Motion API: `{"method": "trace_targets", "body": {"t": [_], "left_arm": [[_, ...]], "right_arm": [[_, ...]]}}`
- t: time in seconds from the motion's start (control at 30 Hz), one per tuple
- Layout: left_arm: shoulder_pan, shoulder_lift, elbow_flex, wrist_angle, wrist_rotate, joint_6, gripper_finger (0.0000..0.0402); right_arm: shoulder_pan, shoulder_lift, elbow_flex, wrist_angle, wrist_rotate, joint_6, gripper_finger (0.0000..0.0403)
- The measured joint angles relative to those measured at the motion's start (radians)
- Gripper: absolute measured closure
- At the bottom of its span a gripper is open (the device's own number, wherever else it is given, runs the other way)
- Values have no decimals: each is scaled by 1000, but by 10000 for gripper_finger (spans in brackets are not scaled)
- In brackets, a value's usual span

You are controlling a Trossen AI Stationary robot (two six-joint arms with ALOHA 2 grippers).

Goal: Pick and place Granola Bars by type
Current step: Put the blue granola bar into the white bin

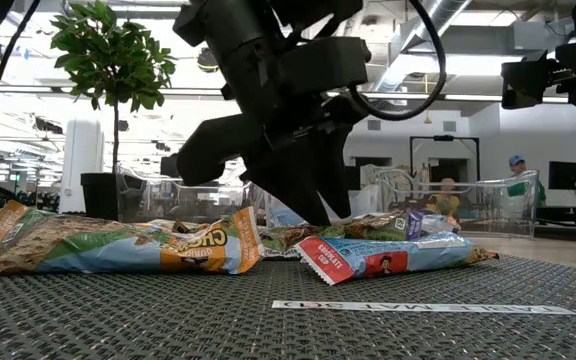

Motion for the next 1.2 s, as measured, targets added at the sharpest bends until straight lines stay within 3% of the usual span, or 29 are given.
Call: {"method": "trace_targets", "body": {"t": [0.53, 0.87, 1.2], "left_arm": [[7, 24, -1, 35, 25, -14, 271], [15, 66, 1, 97, -11, -14, 275], [14, 68, 1, 90, -8, -18, 370]], "right_arm": [[0, 0, 0, 0, 0, 0, 154], [0, 0, 0, 0, 0, 0, 154], [0, 0, 0, 0, 0, 0, 154]]}}
